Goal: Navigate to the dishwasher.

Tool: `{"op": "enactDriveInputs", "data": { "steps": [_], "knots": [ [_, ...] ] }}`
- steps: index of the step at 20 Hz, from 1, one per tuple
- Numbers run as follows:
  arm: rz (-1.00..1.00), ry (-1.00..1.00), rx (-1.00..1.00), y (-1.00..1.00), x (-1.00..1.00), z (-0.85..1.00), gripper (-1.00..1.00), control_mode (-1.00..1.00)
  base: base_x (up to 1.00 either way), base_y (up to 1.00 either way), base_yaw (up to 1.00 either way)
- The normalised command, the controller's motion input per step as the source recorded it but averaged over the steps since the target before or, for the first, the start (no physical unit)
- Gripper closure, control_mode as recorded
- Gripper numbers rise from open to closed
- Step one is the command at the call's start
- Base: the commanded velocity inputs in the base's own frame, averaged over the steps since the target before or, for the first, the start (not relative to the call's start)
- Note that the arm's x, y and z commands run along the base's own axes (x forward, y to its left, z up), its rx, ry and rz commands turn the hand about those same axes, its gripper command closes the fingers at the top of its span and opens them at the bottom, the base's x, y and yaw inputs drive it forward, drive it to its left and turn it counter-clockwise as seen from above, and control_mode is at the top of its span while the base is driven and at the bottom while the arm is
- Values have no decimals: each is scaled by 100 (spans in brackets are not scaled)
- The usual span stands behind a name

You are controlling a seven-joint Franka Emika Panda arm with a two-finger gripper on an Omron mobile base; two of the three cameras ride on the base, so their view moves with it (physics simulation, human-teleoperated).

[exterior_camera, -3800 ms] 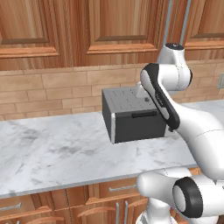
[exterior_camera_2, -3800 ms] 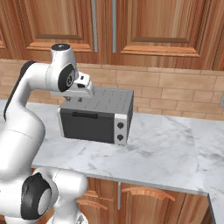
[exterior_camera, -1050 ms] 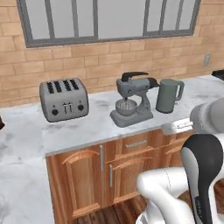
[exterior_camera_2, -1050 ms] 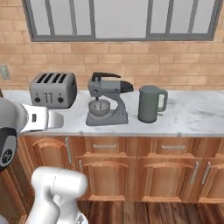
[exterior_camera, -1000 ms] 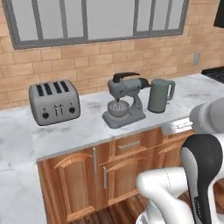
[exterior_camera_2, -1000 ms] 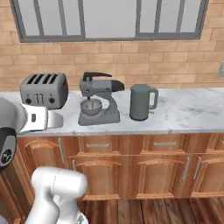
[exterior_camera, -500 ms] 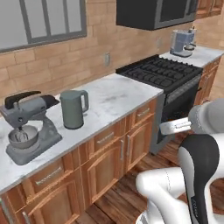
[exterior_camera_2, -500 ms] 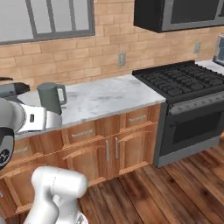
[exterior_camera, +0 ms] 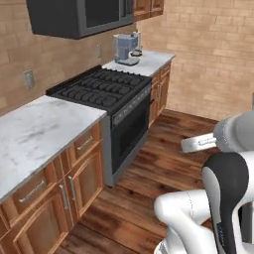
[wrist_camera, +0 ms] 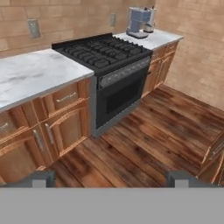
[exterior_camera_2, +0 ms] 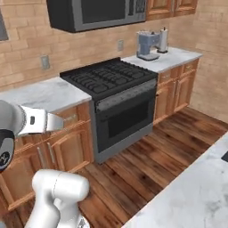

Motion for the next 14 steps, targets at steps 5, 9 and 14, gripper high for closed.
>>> {"op": "enactDriveInputs", "data": {
  "steps": [5, 9, 14],
  "knots": [
    [0, 0, 0, 0, 0, 0, -100, 100, 1, -27, -90],
    [0, 0, 0, 0, 0, 0, -100, 100, 0, 2, -100],
    [0, 0, 0, 0, 0, 0, -100, 100, 0, 13, -100]
  ]
}}
